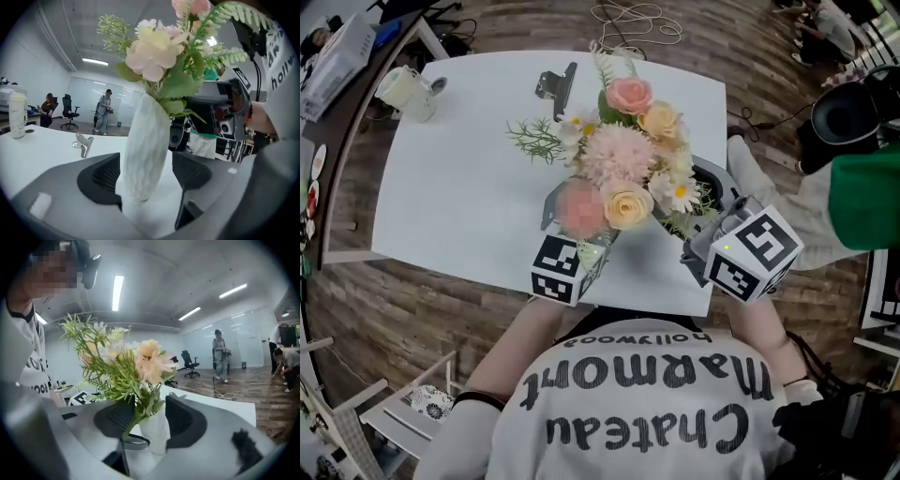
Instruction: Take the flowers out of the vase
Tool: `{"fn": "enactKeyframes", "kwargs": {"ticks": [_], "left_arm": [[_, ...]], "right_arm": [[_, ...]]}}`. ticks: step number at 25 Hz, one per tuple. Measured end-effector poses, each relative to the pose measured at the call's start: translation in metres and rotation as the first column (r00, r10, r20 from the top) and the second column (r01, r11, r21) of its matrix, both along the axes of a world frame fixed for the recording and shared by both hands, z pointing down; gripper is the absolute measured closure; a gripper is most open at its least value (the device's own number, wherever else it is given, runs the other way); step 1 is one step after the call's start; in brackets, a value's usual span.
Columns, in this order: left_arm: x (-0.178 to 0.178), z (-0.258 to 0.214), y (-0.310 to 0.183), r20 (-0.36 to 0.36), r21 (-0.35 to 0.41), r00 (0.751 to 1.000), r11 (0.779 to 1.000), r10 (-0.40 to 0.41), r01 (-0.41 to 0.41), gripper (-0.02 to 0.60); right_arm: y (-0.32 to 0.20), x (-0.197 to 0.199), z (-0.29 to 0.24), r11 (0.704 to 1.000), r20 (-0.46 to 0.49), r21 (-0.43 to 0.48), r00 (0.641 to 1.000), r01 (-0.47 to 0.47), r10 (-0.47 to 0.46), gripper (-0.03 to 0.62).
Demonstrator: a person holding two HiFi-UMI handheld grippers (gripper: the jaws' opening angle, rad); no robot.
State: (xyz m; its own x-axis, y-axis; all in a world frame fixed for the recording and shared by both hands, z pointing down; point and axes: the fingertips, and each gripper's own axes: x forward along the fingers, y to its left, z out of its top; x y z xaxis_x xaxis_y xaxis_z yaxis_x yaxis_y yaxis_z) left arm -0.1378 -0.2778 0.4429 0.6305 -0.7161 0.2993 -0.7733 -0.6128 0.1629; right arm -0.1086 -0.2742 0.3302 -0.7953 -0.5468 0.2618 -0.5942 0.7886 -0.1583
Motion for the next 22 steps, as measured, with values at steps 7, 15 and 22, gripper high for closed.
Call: {"fn": "enactKeyframes", "kwargs": {"ticks": [7, 15, 22], "left_arm": [[0.018, 0.0, -0.012, 0.064, 0.039, 0.997, 0.998, 0.046, -0.049, 0.209], [0.019, 0.004, -0.015, 0.09, 0.051, 0.995, 0.998, 0.038, -0.043, 0.212], [0.017, 0.007, -0.016, 0.11, 0.062, 0.994, 0.998, 0.026, -0.033, 0.239]], "right_arm": [[-0.001, -0.006, -0.002, 1.0, -0.013, 0.002, 1.0, 0.016, -0.016, 0.385], [-0.004, -0.006, -0.002, 1.0, -0.037, 0.029, 0.999, 0.003, -0.001, 0.386], [-0.009, -0.005, -0.001, 0.996, -0.045, 0.059, 0.997, -0.062, 0.065, 0.387]]}}
